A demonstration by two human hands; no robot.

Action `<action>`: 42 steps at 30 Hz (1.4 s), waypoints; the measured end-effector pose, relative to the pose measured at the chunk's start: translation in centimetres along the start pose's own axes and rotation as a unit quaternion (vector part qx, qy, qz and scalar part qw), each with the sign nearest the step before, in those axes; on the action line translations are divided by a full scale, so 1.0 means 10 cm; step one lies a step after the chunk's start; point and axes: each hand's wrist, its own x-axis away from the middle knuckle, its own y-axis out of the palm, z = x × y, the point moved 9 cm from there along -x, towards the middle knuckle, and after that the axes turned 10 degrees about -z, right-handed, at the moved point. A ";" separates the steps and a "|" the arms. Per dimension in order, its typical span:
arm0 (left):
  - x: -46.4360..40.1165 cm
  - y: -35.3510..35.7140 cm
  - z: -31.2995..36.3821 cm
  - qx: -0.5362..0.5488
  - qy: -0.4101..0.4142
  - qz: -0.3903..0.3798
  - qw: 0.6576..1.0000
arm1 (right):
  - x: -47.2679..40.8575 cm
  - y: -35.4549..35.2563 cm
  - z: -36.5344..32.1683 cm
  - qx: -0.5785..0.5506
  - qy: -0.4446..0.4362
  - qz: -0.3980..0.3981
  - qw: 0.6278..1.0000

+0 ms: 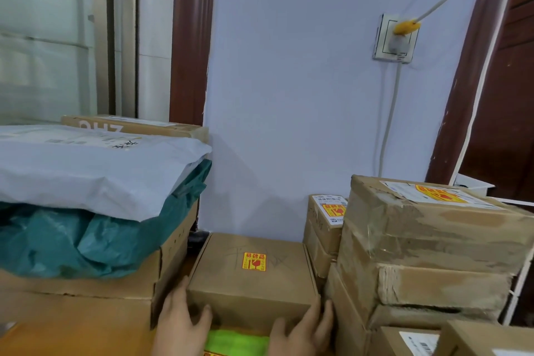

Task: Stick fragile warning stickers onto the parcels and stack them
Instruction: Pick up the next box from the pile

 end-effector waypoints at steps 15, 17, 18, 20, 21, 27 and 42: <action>0.13 -0.03 0.11 -0.060 0.091 0.041 0.993 | 0.03 -0.27 -0.12 -0.050 -0.049 0.128 0.989; 0.12 -0.02 0.13 -0.049 0.110 0.030 0.992 | 0.03 -0.28 -0.13 -0.042 -0.048 0.119 0.991; 0.13 -0.01 0.15 -0.051 0.116 0.026 0.992 | 0.03 -0.28 -0.13 -0.037 -0.048 0.115 0.991; 0.14 -0.01 0.17 -0.054 0.129 0.028 0.990 | 0.04 -0.27 -0.12 -0.041 -0.044 0.111 0.992; 0.14 -0.01 0.18 -0.053 0.135 0.031 0.989 | 0.03 -0.26 -0.12 -0.050 -0.039 0.103 0.993; 0.13 0.08 0.18 -0.076 0.152 0.006 0.985 | -0.05 -0.19 0.03 -0.107 0.012 0.047 0.993; 0.13 0.17 0.27 -0.116 0.137 -0.028 0.983 | -0.02 -0.04 0.03 -0.108 0.024 -0.067 0.992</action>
